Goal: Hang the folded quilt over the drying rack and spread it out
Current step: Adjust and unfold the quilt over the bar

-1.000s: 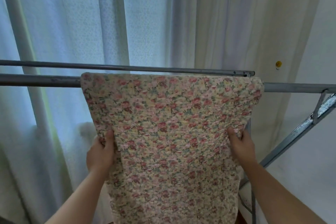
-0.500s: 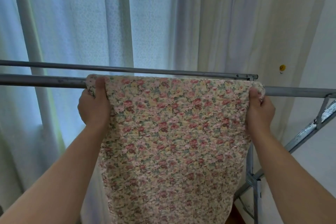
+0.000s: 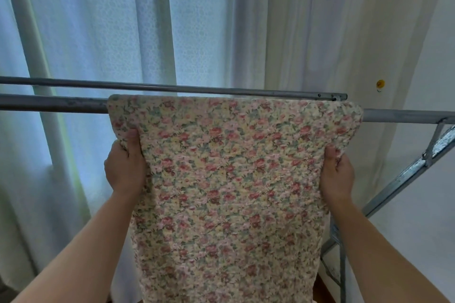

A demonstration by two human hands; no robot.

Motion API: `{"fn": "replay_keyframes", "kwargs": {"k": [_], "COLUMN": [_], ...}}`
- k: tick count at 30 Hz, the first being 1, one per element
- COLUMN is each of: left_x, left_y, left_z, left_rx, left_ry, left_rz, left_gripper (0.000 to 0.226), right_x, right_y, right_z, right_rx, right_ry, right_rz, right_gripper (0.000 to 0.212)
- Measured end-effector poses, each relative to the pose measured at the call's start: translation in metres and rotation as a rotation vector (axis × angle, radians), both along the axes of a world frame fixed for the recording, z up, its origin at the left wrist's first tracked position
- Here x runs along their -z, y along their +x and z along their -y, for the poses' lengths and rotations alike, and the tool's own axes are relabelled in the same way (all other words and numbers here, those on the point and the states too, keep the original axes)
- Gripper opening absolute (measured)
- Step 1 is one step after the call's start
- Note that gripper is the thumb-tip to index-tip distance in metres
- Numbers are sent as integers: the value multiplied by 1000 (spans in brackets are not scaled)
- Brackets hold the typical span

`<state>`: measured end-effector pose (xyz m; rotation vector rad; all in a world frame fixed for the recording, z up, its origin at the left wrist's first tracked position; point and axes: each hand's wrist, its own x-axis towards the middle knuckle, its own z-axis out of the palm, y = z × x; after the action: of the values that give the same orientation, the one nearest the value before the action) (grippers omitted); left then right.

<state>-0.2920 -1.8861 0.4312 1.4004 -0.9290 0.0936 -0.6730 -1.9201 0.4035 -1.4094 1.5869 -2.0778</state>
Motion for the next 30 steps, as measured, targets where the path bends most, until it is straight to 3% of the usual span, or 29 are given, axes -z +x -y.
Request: {"fn": "replay_keyframes", "kwargs": {"k": [7,12,16,21,27,30], "left_x": [6,-9,-18,-20,-12,-14], "left_y": [-5,5,-1,-6,0,-1], "left_z": [-7,-15,-19,-18,-16,-16], "left_rx": [87,449,585,561,566,556], "left_ry": [23,5,2,-18,12,4], "left_rz": [-46,-283,-362,-331,-320,-312], "left_gripper": [60,50,36,26,29,29], "right_x": [7,-14,-31,-40,-35,-36], "right_y": [-6,-12,-9,-16,-22,-20], "right_z": [1,7,12,22,14,13], "right_rx": [12,-104,-90,-123,-69,-58], "right_ry": [83,-1,-48,37,115,129], "right_rz": [-80,-94,-24,40,-68,-47], "right_gripper": [47,39,41,30,39,34]}}
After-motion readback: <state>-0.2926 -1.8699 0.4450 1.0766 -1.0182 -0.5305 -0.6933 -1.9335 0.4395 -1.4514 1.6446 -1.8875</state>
